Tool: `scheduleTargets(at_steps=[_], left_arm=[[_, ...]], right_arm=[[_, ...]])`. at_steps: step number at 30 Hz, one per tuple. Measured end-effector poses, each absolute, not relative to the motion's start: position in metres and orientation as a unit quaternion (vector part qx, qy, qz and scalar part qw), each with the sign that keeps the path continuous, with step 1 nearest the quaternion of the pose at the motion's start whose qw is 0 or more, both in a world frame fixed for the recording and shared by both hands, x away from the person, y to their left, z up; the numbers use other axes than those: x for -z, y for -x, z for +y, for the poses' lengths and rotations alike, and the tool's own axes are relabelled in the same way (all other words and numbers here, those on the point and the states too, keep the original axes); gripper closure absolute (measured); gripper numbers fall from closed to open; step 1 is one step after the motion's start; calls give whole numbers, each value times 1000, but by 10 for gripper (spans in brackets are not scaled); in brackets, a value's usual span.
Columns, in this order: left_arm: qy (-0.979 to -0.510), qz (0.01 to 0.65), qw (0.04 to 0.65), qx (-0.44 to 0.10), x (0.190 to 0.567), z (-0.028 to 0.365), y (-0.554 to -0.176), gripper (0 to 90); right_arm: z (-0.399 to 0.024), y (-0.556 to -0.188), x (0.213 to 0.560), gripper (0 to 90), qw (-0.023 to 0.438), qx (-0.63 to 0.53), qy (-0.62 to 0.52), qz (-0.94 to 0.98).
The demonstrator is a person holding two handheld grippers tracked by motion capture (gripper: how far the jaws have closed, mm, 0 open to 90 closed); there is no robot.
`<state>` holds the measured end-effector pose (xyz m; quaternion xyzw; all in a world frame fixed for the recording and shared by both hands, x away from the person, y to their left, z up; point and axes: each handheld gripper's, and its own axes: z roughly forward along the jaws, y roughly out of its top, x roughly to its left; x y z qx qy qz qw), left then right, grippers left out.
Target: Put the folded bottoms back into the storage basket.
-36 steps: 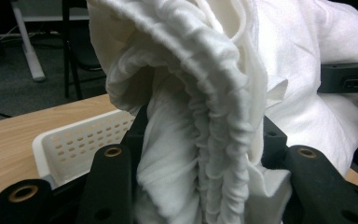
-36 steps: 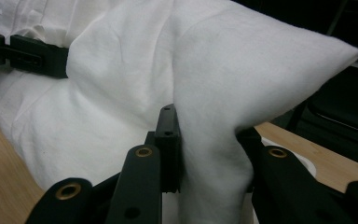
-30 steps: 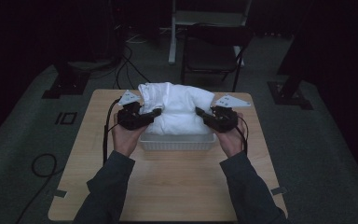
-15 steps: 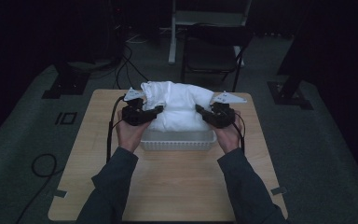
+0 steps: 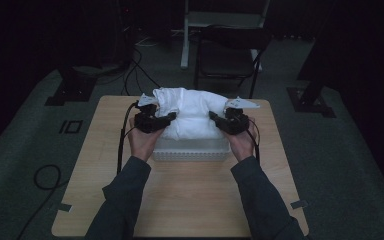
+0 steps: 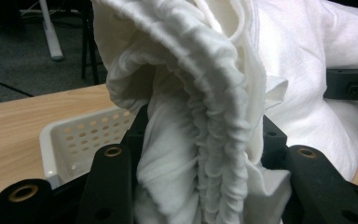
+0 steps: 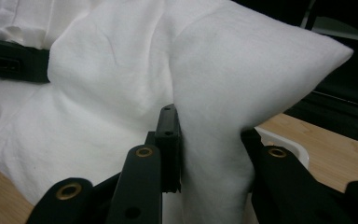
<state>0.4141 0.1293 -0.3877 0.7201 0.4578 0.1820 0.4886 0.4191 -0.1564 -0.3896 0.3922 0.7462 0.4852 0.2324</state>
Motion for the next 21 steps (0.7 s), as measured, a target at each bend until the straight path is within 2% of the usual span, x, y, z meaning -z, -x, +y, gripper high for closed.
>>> scheduleTargets(at_steps=[21], left_arm=[[-722, 474, 471, -178, 404, 123, -431, 538]], right_arm=[[-156, -436, 404, 715, 228, -467, -410, 750]])
